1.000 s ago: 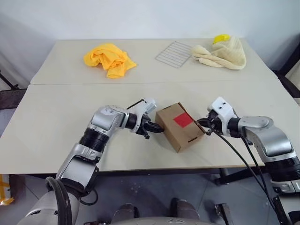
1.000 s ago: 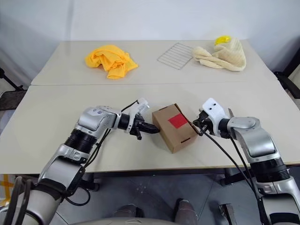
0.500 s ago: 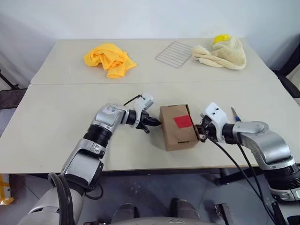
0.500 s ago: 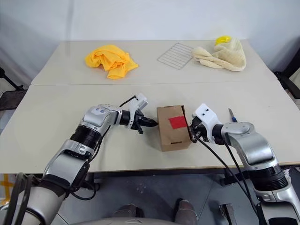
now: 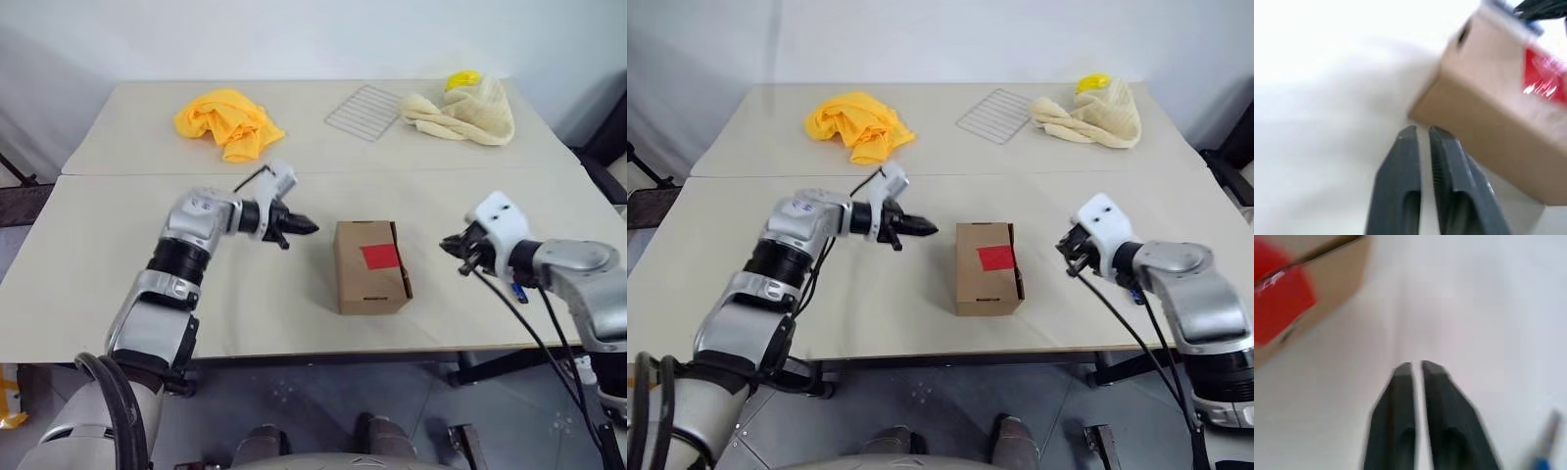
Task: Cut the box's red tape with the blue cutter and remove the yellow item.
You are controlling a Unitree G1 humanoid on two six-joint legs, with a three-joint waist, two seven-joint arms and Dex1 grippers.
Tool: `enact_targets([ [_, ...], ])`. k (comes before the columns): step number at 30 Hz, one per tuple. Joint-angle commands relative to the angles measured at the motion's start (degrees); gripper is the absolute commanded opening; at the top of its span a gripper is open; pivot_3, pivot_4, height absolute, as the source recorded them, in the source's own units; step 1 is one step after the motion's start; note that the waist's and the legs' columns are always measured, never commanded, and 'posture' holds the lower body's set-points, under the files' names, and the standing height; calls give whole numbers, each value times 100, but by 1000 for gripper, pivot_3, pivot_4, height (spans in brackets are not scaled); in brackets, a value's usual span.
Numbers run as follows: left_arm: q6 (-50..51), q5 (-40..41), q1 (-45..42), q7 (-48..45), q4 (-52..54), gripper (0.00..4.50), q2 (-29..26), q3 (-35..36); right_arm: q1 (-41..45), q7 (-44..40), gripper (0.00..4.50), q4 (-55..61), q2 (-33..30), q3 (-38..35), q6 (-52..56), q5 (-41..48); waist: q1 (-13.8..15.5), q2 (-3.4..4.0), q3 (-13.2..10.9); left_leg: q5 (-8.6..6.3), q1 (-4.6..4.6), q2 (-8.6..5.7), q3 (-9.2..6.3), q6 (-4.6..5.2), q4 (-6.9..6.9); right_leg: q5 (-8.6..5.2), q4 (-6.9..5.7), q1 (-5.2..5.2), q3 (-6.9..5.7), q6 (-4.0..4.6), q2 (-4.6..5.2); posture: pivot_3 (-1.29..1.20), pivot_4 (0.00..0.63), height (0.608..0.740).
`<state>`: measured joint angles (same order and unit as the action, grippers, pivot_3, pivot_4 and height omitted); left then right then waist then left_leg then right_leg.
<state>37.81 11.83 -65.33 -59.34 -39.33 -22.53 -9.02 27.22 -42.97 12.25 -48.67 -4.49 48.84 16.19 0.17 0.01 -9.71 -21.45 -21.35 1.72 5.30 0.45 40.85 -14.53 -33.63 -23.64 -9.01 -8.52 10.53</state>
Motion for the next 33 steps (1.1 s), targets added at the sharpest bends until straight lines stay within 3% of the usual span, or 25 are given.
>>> enact_targets([
  [1, -145, 244, -388, -314, 92, 385, 111, 227, 274, 151, 1670, 798, 116, -526, 721, 585, -1, -1, 0, 0, 0, 0, 0, 0, 0, 0, 0, 0, 0, 0, 0, 0, 150, 740],
  [9, -41, 223, -525, -781, 368, 385, 670, -142, 511, 871, 4448, 1380, 788, -660, 1961, 1136, 49, -2, -1, 0, -1, 0, 0, 0, 2, 0, -2, 0, 0, 0, 0, 0, 150, 740],
  [21, -321, -352, -182, -1099, 215, 385, 869, -1047, -37, 1485, 4482, 1249, 1185, -458, 2105, 1045, 79, -3, -2, -1, -1, -1, 4, 1, 2, 0, -1, -2, 4, 0, 0, 0, 150, 740],
  [33, -790, -745, -106, -1156, -299, 385, 930, -1181, -696, 1189, 4482, 1386, 443, -297, 2089, 1081, 138, -15, 5, -2, 12, 0, -2, 4, 4, 0, 0, 15, 0, 0, 0, 0, 150, 740],
])
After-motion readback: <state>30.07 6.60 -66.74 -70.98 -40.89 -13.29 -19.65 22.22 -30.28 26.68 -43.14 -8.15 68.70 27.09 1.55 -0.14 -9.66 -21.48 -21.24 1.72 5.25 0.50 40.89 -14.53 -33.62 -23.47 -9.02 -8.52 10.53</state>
